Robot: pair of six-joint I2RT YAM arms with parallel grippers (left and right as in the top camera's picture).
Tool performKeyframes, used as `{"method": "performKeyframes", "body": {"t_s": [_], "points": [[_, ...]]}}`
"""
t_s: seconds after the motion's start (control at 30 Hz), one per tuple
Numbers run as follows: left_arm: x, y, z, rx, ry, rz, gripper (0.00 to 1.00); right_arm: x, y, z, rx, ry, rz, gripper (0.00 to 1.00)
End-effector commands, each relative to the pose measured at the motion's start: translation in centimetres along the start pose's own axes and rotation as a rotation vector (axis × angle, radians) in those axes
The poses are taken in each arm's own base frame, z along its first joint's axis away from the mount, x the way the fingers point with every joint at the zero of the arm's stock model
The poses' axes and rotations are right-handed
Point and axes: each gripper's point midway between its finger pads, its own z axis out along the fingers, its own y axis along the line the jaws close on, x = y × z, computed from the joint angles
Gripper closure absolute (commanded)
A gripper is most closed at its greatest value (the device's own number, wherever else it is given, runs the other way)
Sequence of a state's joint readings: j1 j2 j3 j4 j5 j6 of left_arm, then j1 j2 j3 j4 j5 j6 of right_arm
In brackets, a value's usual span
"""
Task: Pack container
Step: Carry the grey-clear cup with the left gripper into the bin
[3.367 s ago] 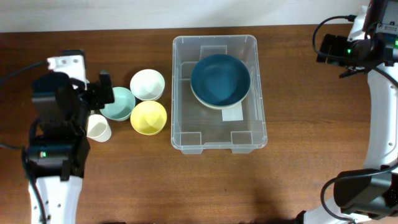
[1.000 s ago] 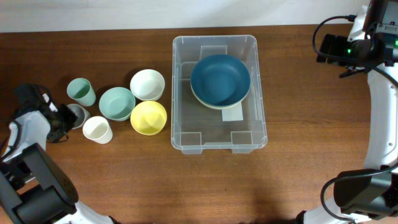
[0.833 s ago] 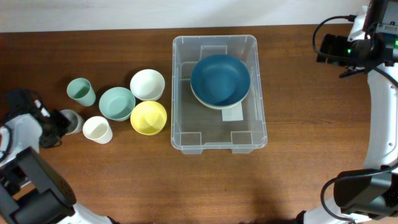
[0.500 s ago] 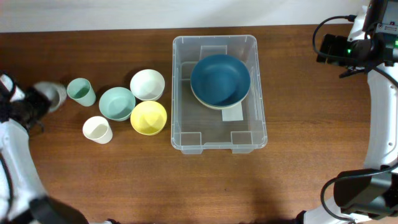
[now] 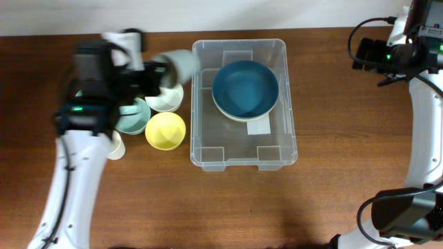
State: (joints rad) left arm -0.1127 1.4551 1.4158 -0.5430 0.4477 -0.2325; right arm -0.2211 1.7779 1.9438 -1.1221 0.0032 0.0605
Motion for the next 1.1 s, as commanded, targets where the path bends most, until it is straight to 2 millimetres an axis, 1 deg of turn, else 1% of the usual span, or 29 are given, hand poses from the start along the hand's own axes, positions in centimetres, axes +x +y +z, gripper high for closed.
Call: {"method": "performKeyframes", "body": {"t_s": [0.0,0.07,0.17,0.23,0.33,0.47,0.53,0.6,0.7,0.77,0.9,1.07], "points": [[1.4,-5.9,2.3,0.141,0.031,0.195,0.99,-0.2,-0.2,-0.3,0.007,-0.01,0.01,0.01],[2.8,-8.6,3.6,0.201,0.054,0.309,0.99,-0.2,-0.2,-0.3,0.007,-0.01,0.01,0.01],[5.1,-11.3,5.2,0.27,0.091,0.468,0.99,-0.2,-0.2,-0.3,0.007,-0.01,0.01,0.01],[6.8,-12.6,6.3,0.309,0.12,0.582,0.99,-0.2,-0.2,-0.3,0.007,-0.01,0.01,0.01],[8.8,-13.7,7.6,0.349,0.154,0.679,0.99,-0.2,-0.2,-0.3,0.007,-0.01,0.01,0.01],[11.2,-14.0,9.6,0.38,0.201,0.771,0.99,-0.2,-0.2,-0.3,0.007,-0.01,0.01,0.01],[12.3,-13.8,10.6,0.389,0.23,0.787,0.99,-0.2,-0.2,-0.3,0.007,-0.01,0.01,0.01],[13.3,-13.1,11.7,0.371,0.262,0.782,0.99,-0.2,-0.2,-0.3,0.007,-0.01,0.01,0.01],[14.3,-12.5,12.5,0.365,0.297,0.772,0.99,-0.2,-0.2,-0.3,0.007,-0.01,0.01,0.01],[14.9,-12.4,12.8,0.368,0.316,0.77,0.99,-0.2,-0.2,-0.3,0.007,-0.01,0.01,0.01],[16.7,-12.9,13.6,0.389,0.354,0.776,0.99,-0.2,-0.2,-0.3,0.007,-0.01,0.01,0.01],[18.4,-14.0,14.1,0.408,0.387,0.794,0.99,-0.2,-0.2,-0.3,0.007,-0.01,0.01,0.01]]}}
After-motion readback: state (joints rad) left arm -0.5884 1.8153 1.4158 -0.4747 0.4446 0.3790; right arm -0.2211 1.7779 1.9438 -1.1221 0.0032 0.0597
